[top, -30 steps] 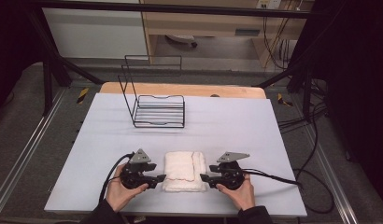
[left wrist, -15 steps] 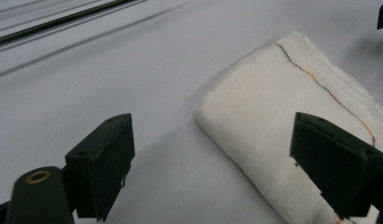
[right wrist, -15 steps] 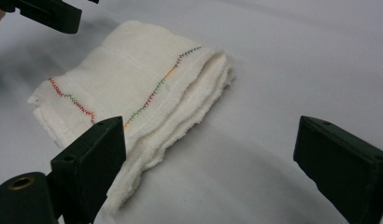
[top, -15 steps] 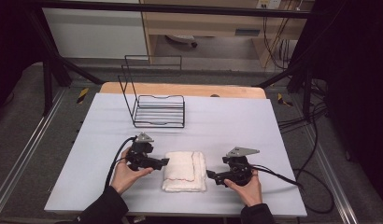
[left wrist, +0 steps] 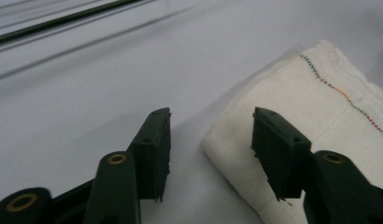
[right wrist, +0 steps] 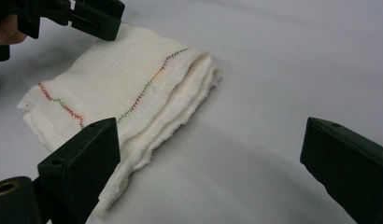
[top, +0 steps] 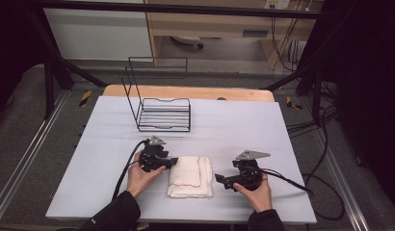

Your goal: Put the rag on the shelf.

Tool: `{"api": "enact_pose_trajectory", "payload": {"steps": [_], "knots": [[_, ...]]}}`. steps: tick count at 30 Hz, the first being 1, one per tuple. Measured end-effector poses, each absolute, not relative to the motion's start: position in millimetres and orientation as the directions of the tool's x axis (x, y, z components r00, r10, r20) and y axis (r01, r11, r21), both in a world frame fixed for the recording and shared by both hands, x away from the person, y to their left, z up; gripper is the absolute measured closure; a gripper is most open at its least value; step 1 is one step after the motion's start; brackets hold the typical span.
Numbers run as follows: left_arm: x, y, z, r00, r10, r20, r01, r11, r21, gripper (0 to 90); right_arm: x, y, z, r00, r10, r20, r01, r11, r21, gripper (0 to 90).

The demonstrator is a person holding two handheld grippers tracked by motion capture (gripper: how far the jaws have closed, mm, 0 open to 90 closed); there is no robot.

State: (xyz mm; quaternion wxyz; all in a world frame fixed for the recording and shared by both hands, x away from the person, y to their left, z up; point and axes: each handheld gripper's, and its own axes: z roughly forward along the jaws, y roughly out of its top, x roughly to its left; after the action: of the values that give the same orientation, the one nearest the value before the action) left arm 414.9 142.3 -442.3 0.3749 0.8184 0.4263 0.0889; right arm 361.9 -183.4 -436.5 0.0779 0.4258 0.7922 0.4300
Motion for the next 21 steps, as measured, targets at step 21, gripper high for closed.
{"api": "enact_pose_trajectory", "payload": {"steps": [21], "knots": [[409.9, 133.5, -449.5, 0.642, 0.748, -0.169, 0.613, -0.367, 0.7, 74.1, 378.7, -174.2, -435.1, -0.614, 0.759, 0.219, 0.597, 0.264, 0.758, 2.3]]}}
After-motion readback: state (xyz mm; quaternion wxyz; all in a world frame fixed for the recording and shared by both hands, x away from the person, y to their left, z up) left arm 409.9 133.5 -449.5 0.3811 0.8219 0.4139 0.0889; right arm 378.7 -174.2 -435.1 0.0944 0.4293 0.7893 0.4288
